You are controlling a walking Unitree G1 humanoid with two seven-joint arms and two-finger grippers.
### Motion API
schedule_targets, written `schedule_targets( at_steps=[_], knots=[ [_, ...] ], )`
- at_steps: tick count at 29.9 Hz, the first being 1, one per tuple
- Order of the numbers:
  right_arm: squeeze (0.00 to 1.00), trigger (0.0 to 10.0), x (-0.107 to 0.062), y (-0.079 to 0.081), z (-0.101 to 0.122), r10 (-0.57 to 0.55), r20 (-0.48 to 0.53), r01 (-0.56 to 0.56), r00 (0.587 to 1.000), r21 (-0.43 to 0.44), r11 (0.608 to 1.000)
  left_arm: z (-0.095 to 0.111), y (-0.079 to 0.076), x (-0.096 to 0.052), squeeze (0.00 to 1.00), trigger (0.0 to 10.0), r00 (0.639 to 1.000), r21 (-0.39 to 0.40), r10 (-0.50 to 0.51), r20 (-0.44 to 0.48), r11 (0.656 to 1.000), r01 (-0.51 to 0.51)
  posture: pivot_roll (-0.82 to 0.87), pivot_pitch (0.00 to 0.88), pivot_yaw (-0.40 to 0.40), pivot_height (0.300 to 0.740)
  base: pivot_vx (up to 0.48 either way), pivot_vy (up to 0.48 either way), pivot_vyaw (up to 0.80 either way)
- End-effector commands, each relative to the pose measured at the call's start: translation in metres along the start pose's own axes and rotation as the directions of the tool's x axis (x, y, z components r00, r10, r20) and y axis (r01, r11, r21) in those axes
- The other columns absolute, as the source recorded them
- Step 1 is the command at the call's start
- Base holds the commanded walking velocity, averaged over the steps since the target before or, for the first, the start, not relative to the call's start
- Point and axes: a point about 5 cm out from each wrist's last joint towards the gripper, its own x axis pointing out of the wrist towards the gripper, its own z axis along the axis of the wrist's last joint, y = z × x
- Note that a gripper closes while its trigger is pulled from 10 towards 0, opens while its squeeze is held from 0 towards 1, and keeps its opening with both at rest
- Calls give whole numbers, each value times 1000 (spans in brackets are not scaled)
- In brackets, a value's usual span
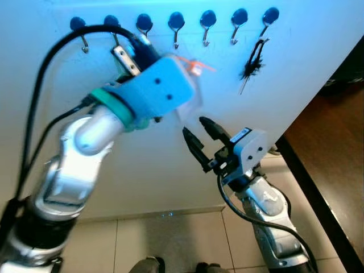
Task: Hang keys on a hook
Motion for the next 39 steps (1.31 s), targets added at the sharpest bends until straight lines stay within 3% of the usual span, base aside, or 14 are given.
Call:
schedule_targets(
  at_steps=[1, 4, 15, 23, 32, 34, 39],
  knots=[
    [0, 10000, -3, 2, -4, 5, -17, -5, 1000, 5, 1000, 5, 1, -7, 0, 10000, 999, -4, -39, 20, 999, 39, 141, 111, 110, 740, 0, 0, 0],
    [0, 10000, -2, 2, -5, 9, -18, -9, 1000, 8, 1000, 8, 1, -14, 0, 10000, 997, 29, -70, 22, 997, 69, 153, 110, 104, 740, 0, 0, 0],
    [0, 10000, 1, 2, -5, 15, -14, -15, 1000, 7, 1000, 8, 21, 0, 4, 10000, 997, 106, 67, 30, 992, -70, 142, 106, 106, 740, 0, 0, 0],
    [0, 10000, 1, 3, -5, 10, -13, -10, 1000, 7, 1000, 8, 30, 3, 0, 10000, 997, 139, 74, 21, 987, -76, 144, 104, 112, 740, 0, 0, 0],
    [0, 10000, 1, 3, -5, 7, -12, -7, 1000, 9, 1000, 17, 35, 3, 0, 10000, 992, 93, 101, 74, 990, -108, 145, 106, 113, 740, 0, 0, 0],
    [0, 10000, 1, 3, -5, 8, -12, -7, 1000, 10, 1000, 22, 38, -1, 0, 10000, 987, 54, 116, 110, 991, -123, 150, 109, 111, 740, 0, 0, 0],
    [0, 10000, 1, 3, -5, 10, -12, -10, 1000, 11, 1000, 25, 39, -5, 0, 10000, 985, 46, 123, 122, 991, -129, 155, 112, 107, 740, 0, 0, 0]
  ],
)
